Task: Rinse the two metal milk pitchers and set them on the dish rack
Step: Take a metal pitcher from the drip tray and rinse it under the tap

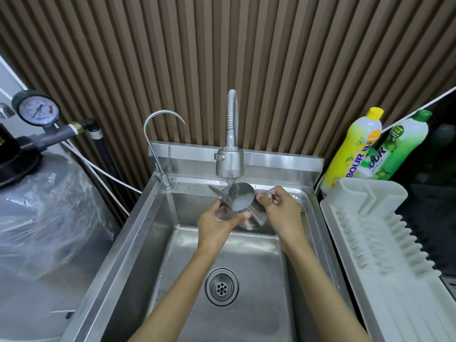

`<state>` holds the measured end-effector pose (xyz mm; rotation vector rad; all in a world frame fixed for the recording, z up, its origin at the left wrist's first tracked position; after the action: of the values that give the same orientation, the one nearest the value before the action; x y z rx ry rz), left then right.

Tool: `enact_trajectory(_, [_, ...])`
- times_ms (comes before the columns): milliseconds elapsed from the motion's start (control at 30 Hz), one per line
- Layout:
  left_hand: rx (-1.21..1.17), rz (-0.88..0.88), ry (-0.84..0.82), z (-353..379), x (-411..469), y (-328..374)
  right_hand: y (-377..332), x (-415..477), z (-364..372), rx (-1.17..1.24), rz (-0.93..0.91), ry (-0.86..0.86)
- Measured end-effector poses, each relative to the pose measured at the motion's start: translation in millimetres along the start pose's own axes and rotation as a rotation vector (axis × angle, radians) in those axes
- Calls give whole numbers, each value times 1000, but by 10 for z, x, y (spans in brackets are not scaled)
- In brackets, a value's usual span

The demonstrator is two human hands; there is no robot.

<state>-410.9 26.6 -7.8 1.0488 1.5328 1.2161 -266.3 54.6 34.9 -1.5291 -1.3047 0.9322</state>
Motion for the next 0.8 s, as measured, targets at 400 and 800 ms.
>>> enact_trajectory(400, [387,129,131,-207,-199,43,247,-141,20,267,373,-273])
enact_trajectory(800, [402,203,125,-476,12,319,255,-279,451,709,404,-341])
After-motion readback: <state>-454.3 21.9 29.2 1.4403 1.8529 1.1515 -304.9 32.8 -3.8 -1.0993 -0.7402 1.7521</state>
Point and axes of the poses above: each hand's wrist, its own x-axis towards the middle knuckle, its own z-axis out of the palm, y = z × x, the point moved 4 cm from there along x, towards the middle knuckle, and after that the axes turned 1 degree about z, right-handed, at the moved point
